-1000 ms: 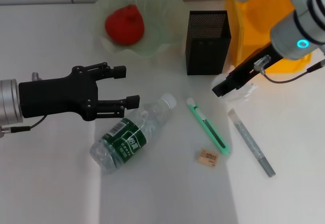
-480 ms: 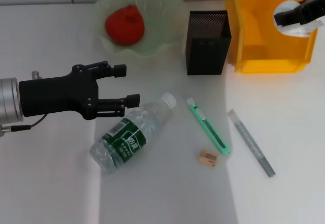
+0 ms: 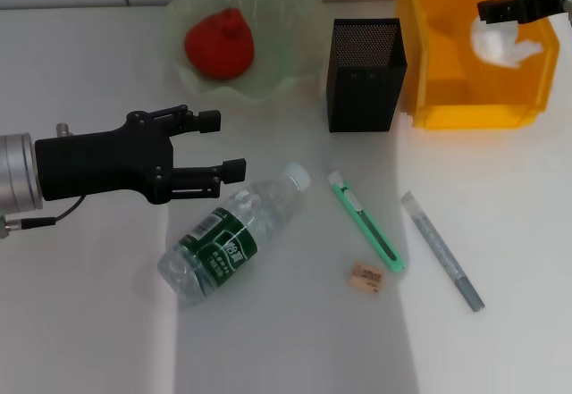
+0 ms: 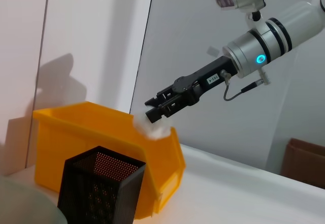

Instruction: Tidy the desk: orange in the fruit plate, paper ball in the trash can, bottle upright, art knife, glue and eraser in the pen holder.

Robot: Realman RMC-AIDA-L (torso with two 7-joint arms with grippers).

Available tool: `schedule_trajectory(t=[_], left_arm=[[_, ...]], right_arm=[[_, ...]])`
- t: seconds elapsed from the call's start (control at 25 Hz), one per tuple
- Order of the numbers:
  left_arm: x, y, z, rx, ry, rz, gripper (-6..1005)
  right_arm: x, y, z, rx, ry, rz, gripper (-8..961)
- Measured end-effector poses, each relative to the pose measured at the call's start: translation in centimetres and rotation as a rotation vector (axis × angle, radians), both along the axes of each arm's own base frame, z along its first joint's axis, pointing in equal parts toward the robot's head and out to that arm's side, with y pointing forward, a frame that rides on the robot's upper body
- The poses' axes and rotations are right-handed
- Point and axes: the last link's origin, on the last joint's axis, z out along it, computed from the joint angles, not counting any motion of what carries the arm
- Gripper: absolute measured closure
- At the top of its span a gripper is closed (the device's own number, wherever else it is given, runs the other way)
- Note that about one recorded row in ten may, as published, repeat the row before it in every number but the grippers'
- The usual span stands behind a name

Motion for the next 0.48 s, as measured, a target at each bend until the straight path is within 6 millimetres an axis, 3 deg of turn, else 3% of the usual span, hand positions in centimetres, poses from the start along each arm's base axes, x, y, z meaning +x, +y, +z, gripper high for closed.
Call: schedule_trajectory(t=[0.28,0.36,0.48], left_arm=[[0.3,0.5,0.6,-0.029,-0.005,0.052,136],[0.6,0.8,1.0,-0.047,0.007,0.075,136],[1.8,1.7,1.9,-0.083,0.054,0.126,136]], right_arm=[[0.1,-1.4,0.6,0.010,0.098,0.060,237],[0.3,-3.1,1.0,0.000,0.143,0.107,135],[0.9,-4.8,1.1,-0.027,0.191,0.136,135]])
